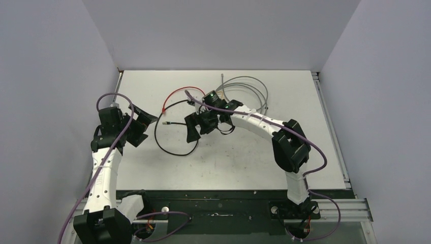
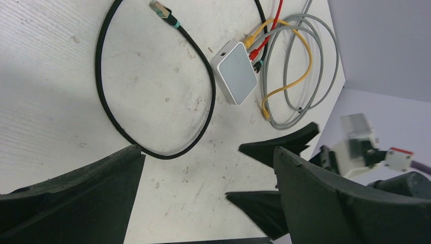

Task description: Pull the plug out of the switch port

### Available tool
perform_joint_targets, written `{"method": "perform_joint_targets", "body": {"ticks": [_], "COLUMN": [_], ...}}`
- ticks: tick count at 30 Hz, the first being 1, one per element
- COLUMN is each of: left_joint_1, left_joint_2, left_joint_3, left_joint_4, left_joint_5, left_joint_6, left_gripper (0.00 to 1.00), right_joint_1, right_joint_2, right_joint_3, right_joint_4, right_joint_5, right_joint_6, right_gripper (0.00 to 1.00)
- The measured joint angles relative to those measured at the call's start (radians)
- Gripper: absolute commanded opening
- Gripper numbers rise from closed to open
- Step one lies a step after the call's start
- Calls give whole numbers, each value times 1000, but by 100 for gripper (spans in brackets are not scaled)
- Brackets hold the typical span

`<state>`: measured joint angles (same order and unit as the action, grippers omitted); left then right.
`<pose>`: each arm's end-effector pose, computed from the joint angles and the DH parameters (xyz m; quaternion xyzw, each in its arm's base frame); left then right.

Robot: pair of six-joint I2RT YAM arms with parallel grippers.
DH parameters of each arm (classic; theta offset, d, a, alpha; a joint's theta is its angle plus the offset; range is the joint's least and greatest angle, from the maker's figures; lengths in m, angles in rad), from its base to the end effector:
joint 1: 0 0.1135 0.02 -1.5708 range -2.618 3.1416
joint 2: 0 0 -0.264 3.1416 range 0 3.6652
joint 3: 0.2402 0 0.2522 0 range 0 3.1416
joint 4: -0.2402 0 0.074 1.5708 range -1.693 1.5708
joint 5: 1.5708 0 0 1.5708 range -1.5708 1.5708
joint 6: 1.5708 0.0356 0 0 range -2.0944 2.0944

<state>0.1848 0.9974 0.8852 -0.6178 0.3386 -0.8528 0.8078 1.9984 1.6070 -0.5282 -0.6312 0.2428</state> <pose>0.2057 0.0264 0.2957 -0.3865 0.8156 -0.2772 0.3296 0.2896 0.3333 0.2340 -0.3464 0.8373 0.4069 0.1156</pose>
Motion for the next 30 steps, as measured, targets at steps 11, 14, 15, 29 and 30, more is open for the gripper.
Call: {"method": "perform_joint_targets", "body": {"ticks": [11,14,15,29,30], "left_joint_1": [-1,-15,-23,-263,-272], "left_joint_2": [2,1,2,443,489], "left_joint_3": [-111,-129,-135,179,226], "left_joint_4": [25,47,58,101,100], "left_joint_5": [54,61,63,8,-2], "left_joint_6": [-39,-65,-77,-41,-26], "left_gripper": [87,84,83,77,77], "right_joint_1": [-154,-162,-165,-282,-282], "right_joint_2": [185,255,266,319,316], "right_joint_3": [307,372,377,378,364], "right_joint_4": [-63,-83,-89,-131,-126], "right_joint_5": [153,187,194,222,222], "right_joint_6": [-13,-16,-15,27,27], "right_gripper": [95,94,94,91,91]}}
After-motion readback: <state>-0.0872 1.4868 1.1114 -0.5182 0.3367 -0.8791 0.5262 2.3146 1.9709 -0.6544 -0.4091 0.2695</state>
